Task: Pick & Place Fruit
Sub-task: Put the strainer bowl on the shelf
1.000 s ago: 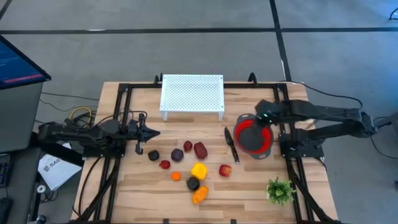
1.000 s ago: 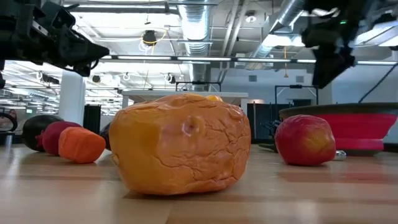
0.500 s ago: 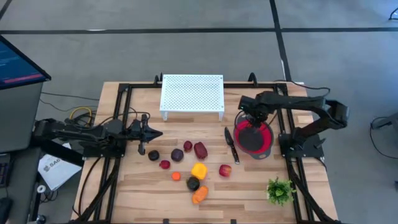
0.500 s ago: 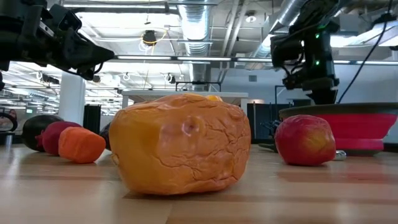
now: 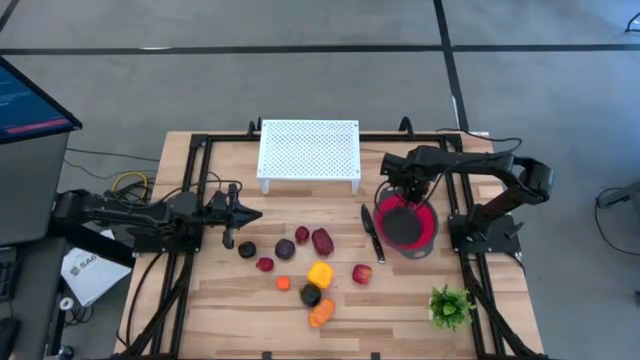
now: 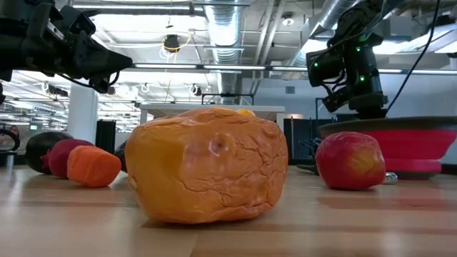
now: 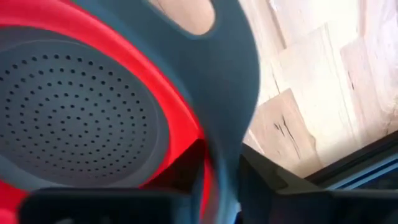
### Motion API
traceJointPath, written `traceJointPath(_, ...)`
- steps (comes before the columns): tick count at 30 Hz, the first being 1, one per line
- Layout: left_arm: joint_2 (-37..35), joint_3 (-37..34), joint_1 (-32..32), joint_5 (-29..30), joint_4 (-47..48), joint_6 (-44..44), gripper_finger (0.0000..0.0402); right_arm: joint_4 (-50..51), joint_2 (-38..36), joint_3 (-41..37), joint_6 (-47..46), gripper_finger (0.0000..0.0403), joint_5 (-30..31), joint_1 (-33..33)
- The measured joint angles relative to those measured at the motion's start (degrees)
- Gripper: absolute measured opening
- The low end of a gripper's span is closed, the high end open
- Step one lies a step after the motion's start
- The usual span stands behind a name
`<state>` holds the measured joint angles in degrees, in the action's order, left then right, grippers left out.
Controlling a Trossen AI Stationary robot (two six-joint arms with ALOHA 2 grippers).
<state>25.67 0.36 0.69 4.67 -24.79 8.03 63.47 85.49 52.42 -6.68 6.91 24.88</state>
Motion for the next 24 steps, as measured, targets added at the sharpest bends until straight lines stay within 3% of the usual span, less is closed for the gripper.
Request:
traceJointPath(3,0.0,0.0,0.0,0.0,-0.1,0.0,0.0004,0.9,-0.2,0.0,0.7,0.0021,-0.8,0.1)
traceJointPath(11,0.0,0.0,0.0,0.0,-0.2,0.0,0.0004,4.0,-1.8,0.6,1.3,0.0044,-3.1,0.0)
traceJointPath(16,0.0,0.0,0.0,0.0,-0.2,0.0,0.0004,8.8,-5.9,4.4,0.8,0.0016,-4.3,-0.1)
traceJointPath(24,0.0,0.0,0.0,0.0,-0.2,0.0,0.0004,10.1,-11.0,12.7,-0.1,0.0035,-14.7,-2.7)
